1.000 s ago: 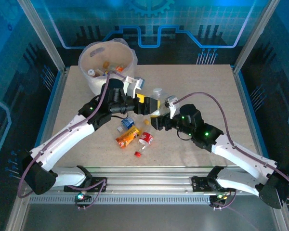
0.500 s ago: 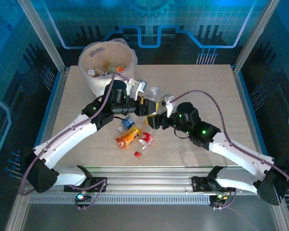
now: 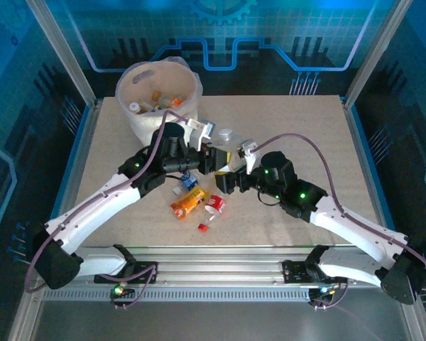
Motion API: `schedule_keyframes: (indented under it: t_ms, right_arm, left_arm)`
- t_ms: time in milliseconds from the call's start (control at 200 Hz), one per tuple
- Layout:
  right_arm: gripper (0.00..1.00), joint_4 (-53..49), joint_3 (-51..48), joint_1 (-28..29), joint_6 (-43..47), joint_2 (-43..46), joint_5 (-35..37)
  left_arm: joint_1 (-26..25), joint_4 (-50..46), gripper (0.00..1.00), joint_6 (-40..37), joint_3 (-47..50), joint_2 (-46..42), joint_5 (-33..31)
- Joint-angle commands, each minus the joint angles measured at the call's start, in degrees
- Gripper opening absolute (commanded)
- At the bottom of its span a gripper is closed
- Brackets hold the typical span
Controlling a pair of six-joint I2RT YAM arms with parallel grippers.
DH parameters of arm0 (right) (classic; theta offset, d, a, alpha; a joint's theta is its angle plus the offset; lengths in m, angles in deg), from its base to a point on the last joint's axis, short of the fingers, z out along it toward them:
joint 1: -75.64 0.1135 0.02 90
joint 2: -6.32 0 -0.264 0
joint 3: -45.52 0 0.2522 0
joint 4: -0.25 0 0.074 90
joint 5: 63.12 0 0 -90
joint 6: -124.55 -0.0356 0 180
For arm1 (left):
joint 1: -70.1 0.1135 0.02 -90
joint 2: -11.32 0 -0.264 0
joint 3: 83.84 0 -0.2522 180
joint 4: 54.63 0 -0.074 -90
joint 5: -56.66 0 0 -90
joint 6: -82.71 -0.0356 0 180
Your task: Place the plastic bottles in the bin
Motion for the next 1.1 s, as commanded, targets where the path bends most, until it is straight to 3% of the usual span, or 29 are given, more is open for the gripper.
schedule_keyframes:
  t_ms: [0, 165, 370, 515, 690, 1091]
  right_arm:
    - [1.00, -4.5, 1.9, 0.4, -0.8, 5.2, 4.5]
    - [1.00, -11.9, 0.6, 0.4, -4.4, 9.8, 13.0]
    - [1.00, -26.0, 5.6, 0.0, -11.5, 8.0, 23.5]
    - [1.00, -34.7, 10.5, -0.5, -14.6, 1.9, 25.5]
    - [1.00, -41.7, 14.5, -1.0, -17.1, -5.2, 26.1]
    - [1.00, -53.2, 23.3, -2.8, -21.6, -18.0, 22.1]
  left_arm:
    - [0.9, -0.2, 0.26, -4.4, -1.5, -4.2, -9.9]
    - [3.2, -1.0, 0.25, -7.4, -6.2, -4.9, -16.9]
    - [10.6, 0.6, 0.24, -7.8, -12.9, -3.1, -19.7]
    - [15.8, 2.1, 0.22, -8.0, -17.6, -0.6, -24.8]
    - [21.1, -2.5, 0.22, -9.1, -26.7, 5.0, -30.9]
    - [31.7, -15.1, 0.23, -5.9, -42.8, 18.9, -28.9]
